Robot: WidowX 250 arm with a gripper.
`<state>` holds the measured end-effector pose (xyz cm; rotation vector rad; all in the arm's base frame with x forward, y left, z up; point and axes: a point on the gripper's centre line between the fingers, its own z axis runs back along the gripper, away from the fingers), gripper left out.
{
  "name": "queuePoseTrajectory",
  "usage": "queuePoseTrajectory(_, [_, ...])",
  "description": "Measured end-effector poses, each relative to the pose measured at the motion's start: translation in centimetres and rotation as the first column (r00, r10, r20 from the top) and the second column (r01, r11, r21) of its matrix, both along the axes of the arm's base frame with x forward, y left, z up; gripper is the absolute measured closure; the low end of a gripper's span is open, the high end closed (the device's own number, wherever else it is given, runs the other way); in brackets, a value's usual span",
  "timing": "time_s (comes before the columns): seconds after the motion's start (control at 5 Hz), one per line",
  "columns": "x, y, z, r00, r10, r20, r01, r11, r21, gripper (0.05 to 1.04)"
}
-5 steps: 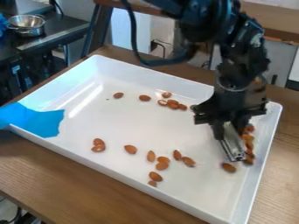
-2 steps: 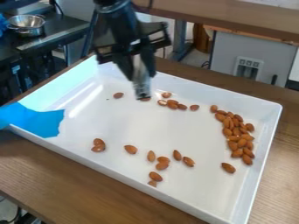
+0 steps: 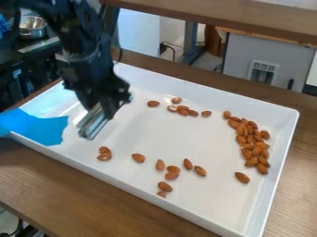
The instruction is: Sweep into pile
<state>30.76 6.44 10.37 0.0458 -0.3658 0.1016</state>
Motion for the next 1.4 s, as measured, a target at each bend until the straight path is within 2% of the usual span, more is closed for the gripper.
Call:
queuePoseTrajectory(0.2, [-0.1,1.1,-2.1,0.997,-0.074,-0.023,0.077,0.989,0.127,0.713])
queuePoseTrajectory(0.4, [0.2,0.2,-3.5,0.988,-0.153,-0.029,0.155,0.965,0.213,0.713])
queuePoseTrajectory(0.6, [0.4,-0.2,-3.8,0.987,-0.162,-0.016,0.161,0.954,0.251,0.713])
queuePoseTrajectory(0.8, [-0.1,-1.3,-4.2,0.984,-0.174,-0.023,0.174,0.955,0.241,0.713])
queuePoseTrajectory(1.4, [-1.7,-8.4,-4.3,0.976,-0.215,-0.039,0.218,0.962,0.164,0.713])
